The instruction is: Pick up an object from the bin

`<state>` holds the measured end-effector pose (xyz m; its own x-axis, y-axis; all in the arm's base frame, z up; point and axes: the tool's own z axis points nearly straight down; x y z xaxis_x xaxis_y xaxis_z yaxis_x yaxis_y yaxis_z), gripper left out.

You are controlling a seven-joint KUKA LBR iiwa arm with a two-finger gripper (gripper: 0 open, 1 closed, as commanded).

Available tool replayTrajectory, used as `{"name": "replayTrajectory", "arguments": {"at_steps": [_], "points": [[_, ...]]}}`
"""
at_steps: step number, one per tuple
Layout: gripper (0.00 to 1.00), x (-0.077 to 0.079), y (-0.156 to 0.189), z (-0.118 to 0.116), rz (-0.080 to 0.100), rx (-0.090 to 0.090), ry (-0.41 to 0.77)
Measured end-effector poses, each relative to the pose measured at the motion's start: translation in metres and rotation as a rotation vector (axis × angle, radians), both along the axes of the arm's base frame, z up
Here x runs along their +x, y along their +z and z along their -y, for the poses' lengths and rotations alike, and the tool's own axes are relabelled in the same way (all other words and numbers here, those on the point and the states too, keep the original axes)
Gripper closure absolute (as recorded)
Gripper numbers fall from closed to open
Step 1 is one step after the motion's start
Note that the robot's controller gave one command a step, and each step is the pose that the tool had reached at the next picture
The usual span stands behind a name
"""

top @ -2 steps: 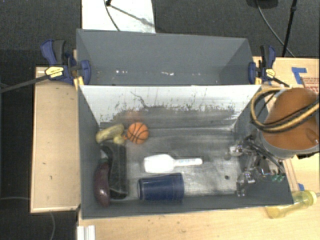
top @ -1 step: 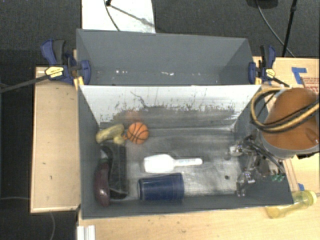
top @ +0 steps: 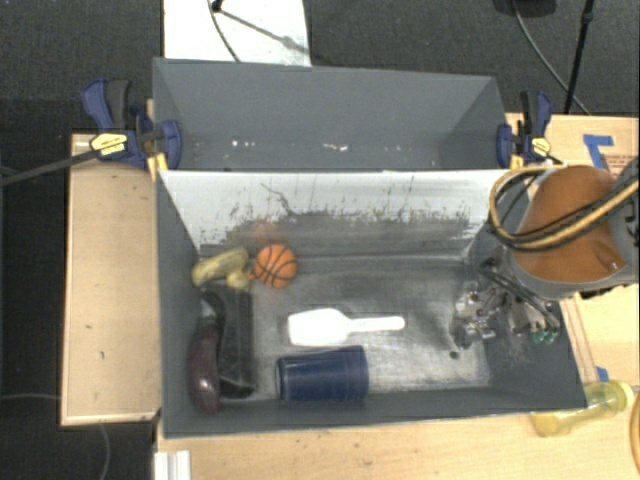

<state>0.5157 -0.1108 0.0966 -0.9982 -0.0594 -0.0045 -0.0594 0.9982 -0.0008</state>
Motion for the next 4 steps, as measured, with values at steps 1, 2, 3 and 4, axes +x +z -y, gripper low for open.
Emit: {"name": "replayTrajectory", "arguments": {"at_steps": [1,2,3,4], "points": [[1.00,0.000,0.000,0.000,0.000,0.000,0.001],[1.00,0.003,0.018,-0.003,-0.001,0.001,-0.041],[1.00,0.029,0.040,-0.038,-0.002,0.000,-0.097],[1.00,0.037,0.047,-0.062,0.002,0.003,-0.081]]}}
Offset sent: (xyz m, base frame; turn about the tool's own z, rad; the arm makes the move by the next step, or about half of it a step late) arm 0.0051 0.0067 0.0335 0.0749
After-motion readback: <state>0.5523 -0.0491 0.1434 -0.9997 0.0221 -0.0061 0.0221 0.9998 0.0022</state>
